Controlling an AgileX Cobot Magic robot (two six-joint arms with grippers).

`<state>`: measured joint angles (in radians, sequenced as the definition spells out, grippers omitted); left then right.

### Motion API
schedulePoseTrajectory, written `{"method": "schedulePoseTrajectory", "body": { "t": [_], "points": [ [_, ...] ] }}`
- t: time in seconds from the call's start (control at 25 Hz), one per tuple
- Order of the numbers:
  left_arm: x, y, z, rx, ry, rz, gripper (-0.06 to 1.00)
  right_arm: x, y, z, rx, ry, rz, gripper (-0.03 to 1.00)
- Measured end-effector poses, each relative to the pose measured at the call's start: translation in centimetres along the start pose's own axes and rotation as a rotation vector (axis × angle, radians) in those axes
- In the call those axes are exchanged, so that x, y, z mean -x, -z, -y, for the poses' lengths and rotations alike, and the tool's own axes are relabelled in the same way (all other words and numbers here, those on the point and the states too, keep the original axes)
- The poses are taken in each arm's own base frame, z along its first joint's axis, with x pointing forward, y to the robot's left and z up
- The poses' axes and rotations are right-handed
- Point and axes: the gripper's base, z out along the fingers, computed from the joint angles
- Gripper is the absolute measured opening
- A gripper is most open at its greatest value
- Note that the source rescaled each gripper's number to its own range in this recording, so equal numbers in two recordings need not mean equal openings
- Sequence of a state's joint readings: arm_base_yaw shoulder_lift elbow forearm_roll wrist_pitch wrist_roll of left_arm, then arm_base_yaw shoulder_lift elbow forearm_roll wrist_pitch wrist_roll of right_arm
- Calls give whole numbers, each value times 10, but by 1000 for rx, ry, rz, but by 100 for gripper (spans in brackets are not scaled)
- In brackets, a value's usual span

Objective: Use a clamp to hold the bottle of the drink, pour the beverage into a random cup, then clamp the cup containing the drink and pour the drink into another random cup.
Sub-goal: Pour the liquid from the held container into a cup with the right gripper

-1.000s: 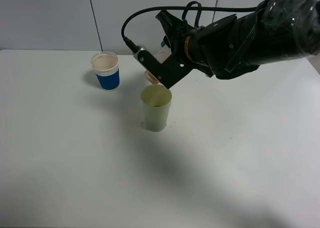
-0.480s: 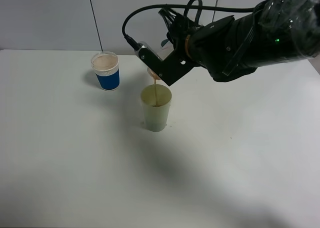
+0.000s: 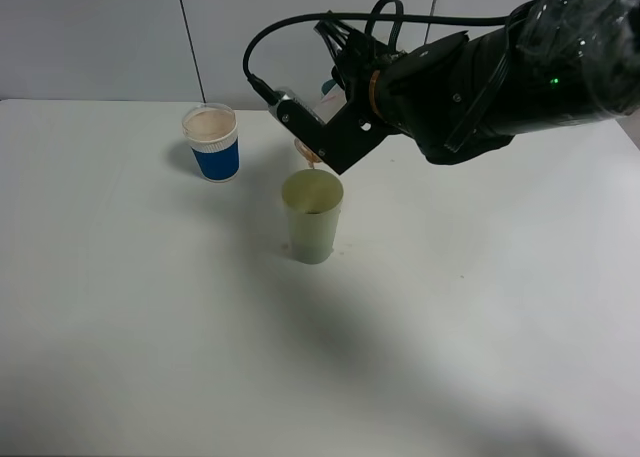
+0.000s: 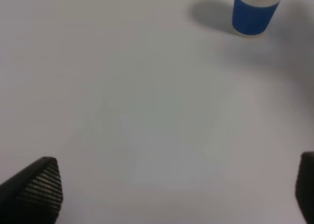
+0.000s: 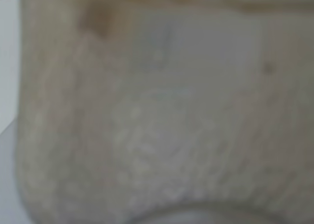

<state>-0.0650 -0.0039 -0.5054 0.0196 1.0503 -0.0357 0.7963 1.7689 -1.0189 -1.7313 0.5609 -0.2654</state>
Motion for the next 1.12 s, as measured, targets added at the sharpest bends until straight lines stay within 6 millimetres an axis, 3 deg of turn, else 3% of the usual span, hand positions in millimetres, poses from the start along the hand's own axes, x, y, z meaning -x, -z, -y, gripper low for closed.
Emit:
{"method": "schedulePoseTrajectory", "body": {
  "t": [1.12],
  "points": [
    [0,0,0,0,0,0,100,8,6,6,-16,39,-7,0]
  ]
}}
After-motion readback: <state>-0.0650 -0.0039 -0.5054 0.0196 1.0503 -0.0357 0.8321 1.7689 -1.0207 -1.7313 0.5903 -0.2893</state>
